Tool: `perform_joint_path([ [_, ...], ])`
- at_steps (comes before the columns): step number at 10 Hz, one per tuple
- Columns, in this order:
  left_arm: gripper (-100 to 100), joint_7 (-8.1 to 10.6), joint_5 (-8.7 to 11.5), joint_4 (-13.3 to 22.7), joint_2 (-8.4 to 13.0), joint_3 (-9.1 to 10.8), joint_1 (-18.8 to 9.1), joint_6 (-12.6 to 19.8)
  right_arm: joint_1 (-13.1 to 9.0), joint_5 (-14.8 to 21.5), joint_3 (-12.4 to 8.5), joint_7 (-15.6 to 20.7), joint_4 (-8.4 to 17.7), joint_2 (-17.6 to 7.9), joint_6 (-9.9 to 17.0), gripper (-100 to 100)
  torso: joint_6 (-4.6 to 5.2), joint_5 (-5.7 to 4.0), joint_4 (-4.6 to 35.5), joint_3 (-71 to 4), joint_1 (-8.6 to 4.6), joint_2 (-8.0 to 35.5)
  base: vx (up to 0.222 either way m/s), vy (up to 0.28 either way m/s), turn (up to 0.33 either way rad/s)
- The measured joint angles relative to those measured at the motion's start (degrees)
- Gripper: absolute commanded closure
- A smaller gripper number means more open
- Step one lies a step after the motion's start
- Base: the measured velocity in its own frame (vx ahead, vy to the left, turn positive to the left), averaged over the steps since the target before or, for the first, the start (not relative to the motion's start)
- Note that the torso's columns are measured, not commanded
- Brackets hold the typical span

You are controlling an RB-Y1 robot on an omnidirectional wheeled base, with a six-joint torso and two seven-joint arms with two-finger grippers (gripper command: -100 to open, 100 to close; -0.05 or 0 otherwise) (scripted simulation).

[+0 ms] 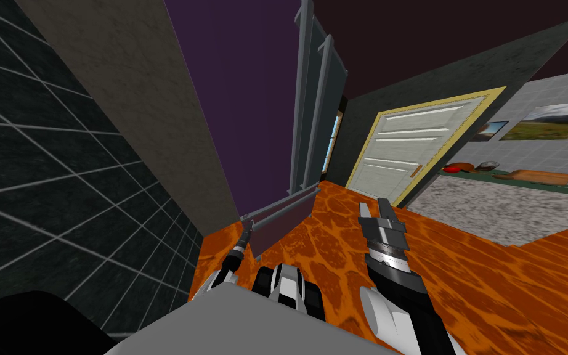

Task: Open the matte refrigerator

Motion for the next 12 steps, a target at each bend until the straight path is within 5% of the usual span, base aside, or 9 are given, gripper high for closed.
perform_joint_path([
  [5,-100,-0.77,-0.6,6.1,-3.0,0.02,-0.7,-1.2,0.0,0.0,0.0,0.0,0.0,0.0,0.0,0,0.0,-0.02,0.0,0.1,-0.02,0.1,0.005,0.003,0.006],
  [12,-100,-1.25,2.5,15.8,-0.7,-0.46,-9.7,-2.5,0.0,0.0,0.0,0.0,0.0,0.0,0.0,0,0.0,0.0,0.0,0.0,-0.01,0.0,-0.043,-0.013,0.012],
])
